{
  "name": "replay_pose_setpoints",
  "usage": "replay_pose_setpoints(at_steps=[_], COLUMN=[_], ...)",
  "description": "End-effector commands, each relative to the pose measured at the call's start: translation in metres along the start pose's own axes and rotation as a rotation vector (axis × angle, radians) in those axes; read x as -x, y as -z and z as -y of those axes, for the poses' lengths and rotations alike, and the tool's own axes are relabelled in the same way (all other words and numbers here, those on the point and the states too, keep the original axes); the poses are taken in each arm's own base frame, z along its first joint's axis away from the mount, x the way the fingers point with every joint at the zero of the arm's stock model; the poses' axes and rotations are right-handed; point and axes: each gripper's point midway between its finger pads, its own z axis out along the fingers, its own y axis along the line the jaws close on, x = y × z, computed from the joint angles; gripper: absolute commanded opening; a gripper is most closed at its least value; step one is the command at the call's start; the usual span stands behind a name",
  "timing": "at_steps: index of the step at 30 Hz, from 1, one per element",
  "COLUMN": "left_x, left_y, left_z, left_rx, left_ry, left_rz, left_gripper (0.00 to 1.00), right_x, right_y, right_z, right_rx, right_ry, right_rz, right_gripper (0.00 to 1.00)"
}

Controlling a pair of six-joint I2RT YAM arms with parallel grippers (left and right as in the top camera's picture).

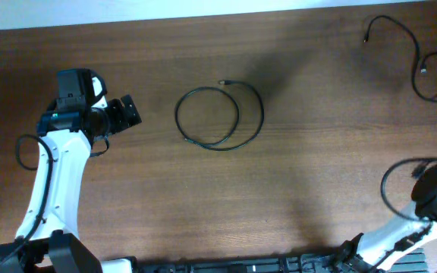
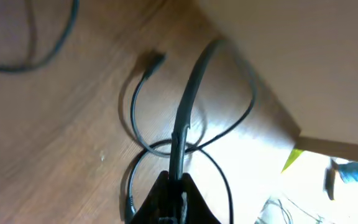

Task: Untangle cables
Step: 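Carry the cable with the right gripper to the right edge and release, then grasp the remaining coiled cable with the right gripper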

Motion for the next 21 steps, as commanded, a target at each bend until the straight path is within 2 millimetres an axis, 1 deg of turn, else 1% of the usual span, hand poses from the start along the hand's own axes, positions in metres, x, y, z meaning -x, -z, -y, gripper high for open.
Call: replay_pose_setpoints(at_steps=[1,2,3,4,5,6,7,8,9,10,11,13,14,15,16,17,18,19,21], left_x=[0.006,0.006,0.006,0.006,0.006,0.006,0.006,0.006,0.006,0.006,0.006,0.006,0.006,0.006,0.006,0.006,0.006,0.006,0.006], left_y=[0.008,0.008,0.008,0.008,0.008,0.008,0.008,0.008,0.008,0.008,0.008,0.008,0.008,0.008,0.008,0.008,0.008,0.008,0.008], left_z=[0.0,0.0,0.0,0.0,0.0,0.0,0.0,0.0,0.0,0.0,0.0,0.0,0.0,0.0,0.0,0.0,0.0,0.0,0.0], left_rx=[-0.002,-0.002,-0.002,-0.002,-0.002,-0.002,-0.003,-0.003,-0.003,-0.002,-0.003,-0.002,-0.002,-0.003,-0.003,-0.003,-0.003,-0.003,-0.002], left_ry=[0.01,0.01,0.01,0.01,0.01,0.01,0.01,0.01,0.01,0.01,0.01,0.01,0.01,0.01,0.01,0.01,0.01,0.01,0.01], left_rz=[0.03,0.03,0.03,0.03,0.03,0.03,0.03,0.03,0.03,0.03,0.03,0.03,0.03,0.03,0.03,0.03,0.03,0.03,0.03], left_gripper=[0.99,0.99,0.99,0.99,0.99,0.99,0.99,0.99,0.99,0.99,0.99,0.99,0.99,0.99,0.99,0.99,0.99,0.99,0.99], right_x=[-0.031,-0.036,-0.044,-0.048,-0.049,-0.046,-0.041,-0.033,-0.028,-0.024,-0.018,0.007,0.017,0.018,0.011,-0.005,-0.02,-0.035,-0.08], right_y=[-0.058,-0.068,-0.083,-0.092,-0.099,-0.104,-0.105,-0.105,-0.106,-0.104,-0.098,-0.064,-0.034,-0.025,0.006,0.039,0.061,0.084,0.143], right_z=[-0.031,-0.036,-0.043,-0.049,-0.055,-0.065,-0.072,-0.078,-0.079,-0.078,-0.077,-0.082,-0.1,-0.108,-0.141,-0.186,-0.218,-0.246,-0.306], right_rx=[0.005,0.002,-0.001,-0.002,0.012,0.053,0.086,0.111,0.112,0.114,0.118,0.143,0.196,0.222,0.343,0.517,0.65,0.755,0.959], right_ry=[0.075,0.087,0.102,0.111,0.111,0.097,0.083,0.065,0.056,0.051,0.06,0.06,0.089,0.102,0.161,0.227,0.272,0.32,0.464], right_rz=[-0.15,-0.171,-0.199,-0.214,-0.22,-0.21,-0.193,-0.159,-0.139,-0.127,-0.113,-0.031,0.01,0.014,0.005,-0.02,-0.04,-0.058,-0.086], right_gripper=[0.04,0.04,0.04,0.08,0.28,0.63,0.75,0.88,0.99,1.0,1.0,0.99,1.0,0.99,0.99,0.99,0.99,1.0,0.99])
